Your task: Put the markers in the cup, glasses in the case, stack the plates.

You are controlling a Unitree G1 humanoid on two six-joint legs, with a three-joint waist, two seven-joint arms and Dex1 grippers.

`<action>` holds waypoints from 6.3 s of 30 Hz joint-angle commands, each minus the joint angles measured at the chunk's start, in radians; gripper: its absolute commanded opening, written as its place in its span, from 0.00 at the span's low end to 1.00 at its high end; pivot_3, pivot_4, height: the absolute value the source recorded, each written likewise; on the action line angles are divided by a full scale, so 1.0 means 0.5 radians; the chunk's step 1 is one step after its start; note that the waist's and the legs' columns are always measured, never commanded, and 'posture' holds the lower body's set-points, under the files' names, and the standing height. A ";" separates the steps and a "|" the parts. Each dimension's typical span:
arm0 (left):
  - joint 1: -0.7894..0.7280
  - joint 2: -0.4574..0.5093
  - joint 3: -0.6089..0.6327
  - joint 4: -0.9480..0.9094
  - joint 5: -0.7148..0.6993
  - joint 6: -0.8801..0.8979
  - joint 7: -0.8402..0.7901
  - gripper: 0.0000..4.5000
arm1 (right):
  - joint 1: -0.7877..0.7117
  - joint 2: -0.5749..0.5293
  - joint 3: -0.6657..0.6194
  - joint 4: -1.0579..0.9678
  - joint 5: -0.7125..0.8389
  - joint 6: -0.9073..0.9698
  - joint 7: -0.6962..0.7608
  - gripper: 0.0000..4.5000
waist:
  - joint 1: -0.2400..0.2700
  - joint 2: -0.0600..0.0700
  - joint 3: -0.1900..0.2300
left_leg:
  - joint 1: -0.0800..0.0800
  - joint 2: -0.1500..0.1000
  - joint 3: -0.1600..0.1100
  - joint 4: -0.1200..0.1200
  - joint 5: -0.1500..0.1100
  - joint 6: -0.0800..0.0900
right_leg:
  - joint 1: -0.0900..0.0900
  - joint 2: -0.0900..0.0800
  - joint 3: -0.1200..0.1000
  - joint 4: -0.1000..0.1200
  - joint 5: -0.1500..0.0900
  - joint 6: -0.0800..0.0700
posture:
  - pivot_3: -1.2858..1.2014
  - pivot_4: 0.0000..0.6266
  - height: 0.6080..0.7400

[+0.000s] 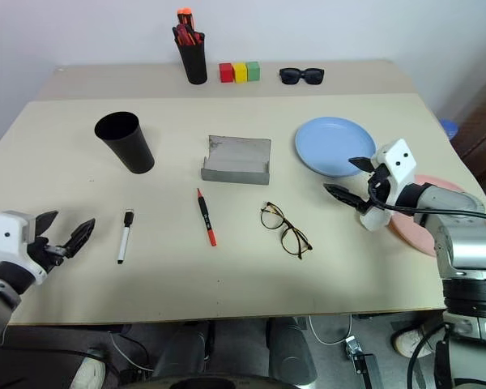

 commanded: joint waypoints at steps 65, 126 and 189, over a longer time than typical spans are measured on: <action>-1.870 -0.219 -0.411 0.645 0.526 -0.003 0.737 0.01 | -0.857 1.451 0.803 -0.056 -0.312 -0.197 -0.887 1.00 | -0.004 -0.004 -0.002 | 0.006 0.000 -0.006 0.000 0.005 -0.007 | 0.000 0.004 -0.002 0.013 0.006 0.008 | 0.52 0.24 1.00; -1.617 -0.498 -1.156 -0.131 0.008 2.323 0.860 0.99 | -0.393 0.540 0.778 -0.815 0.069 0.217 -0.101 1.00 | 0.000 -0.004 0.000 | 0.004 -0.001 -0.009 0.000 0.005 -0.007 | 0.000 0.004 -0.003 0.014 0.007 0.014 | 0.52 0.24 1.00; -2.036 -0.362 -0.576 1.142 0.576 -0.370 0.854 0.62 | -0.639 1.339 0.861 -0.375 -0.151 -0.047 -0.652 1.00 | -0.003 -0.004 0.000 | 0.001 -0.001 -0.008 -0.001 0.006 -0.008 | -0.004 0.003 -0.003 0.016 0.009 0.014 | 0.52 0.24 1.00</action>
